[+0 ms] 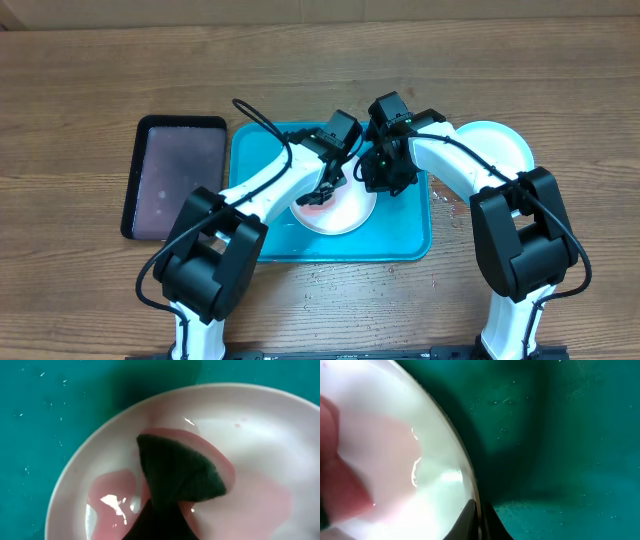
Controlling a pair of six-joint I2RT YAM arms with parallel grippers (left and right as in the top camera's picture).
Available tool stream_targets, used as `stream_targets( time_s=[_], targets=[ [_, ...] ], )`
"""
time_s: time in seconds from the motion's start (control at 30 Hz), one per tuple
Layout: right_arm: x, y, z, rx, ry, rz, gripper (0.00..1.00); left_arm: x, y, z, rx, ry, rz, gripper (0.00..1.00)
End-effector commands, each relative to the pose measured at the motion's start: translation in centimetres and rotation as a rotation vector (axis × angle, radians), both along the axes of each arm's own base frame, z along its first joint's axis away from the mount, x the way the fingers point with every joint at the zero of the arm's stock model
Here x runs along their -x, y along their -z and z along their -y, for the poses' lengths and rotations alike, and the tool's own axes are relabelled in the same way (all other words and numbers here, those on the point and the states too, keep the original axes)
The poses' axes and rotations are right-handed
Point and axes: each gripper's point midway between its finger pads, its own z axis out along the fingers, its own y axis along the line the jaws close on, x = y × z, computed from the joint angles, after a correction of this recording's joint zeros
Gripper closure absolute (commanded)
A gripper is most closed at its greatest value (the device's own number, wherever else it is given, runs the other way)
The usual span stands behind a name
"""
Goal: Clean dirty plates on tray and stack at the side
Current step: 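Scrub the white plate with the sponge in the left gripper, then return the left gripper with the sponge to the black tray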
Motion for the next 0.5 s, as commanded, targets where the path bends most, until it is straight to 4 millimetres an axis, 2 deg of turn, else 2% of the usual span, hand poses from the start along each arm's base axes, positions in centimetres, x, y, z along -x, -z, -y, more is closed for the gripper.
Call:
stream_targets(
  time_s=[0.0, 0.07, 0.2, 0.37, 0.47],
  targets=[
    [0.2, 0.7, 0.9, 0.057, -0.007, -0.002, 0.96, 1.7, -0.3, 1.1, -0.028, 0.016, 0.009, 0.96],
    [0.2, 0.7, 1.0, 0.057, -0.006, -0.002, 0.96, 2.5, -0.3, 1.6, -0.034, 0.021, 0.000, 0.96],
    [0.2, 0.7, 1.0, 0.057, -0.006, -0.003, 0.96, 3.0, -0.4, 1.2, -0.068, -0.002, 0.004, 0.96],
    [0.2, 0.7, 1.0, 0.057, -0.005, -0.002, 0.96, 1.4, -1.4, -0.7, -0.086, -0.021, 0.037, 0.96],
    [0.1, 0.7, 1.1, 0.066, 0.002, 0.001, 0.96, 0.1, -3.3, -2.0, -0.077, 0.017, 0.069, 0.96]
  ],
)
